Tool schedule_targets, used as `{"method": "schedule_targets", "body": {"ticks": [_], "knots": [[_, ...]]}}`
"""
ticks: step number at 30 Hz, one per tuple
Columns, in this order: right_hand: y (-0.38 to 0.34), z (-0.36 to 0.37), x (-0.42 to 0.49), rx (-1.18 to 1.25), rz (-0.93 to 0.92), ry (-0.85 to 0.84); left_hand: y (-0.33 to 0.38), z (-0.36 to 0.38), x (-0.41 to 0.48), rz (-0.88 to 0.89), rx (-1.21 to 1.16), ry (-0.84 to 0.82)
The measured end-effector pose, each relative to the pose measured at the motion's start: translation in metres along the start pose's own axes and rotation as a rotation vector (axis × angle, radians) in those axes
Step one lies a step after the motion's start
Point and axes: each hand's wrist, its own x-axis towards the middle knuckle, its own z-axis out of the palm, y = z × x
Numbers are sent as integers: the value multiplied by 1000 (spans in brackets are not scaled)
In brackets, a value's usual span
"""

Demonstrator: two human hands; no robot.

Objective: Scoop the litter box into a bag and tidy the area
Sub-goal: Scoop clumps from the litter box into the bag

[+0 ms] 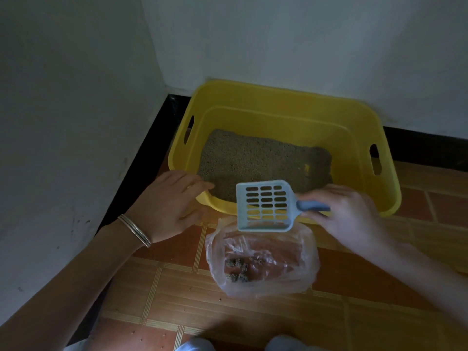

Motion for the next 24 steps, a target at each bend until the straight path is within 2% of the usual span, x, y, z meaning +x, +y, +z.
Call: {"method": "schedule_targets", "body": {"ticks": [5,11,14,18,24], "knots": [[14,3,40,134,276,-116,-17,2,16,21,13,-1],[66,25,95,-115,500,-311,-36,5,46,46,-8,73],[92,37,114,-235,525,-312,-37,12,50,52,-39,156],[108,54,149,-181,547,-413,-41,21,51,81,-147,256],[79,104,202,43,323,-487,-45,29,53,98,-249,279]]}}
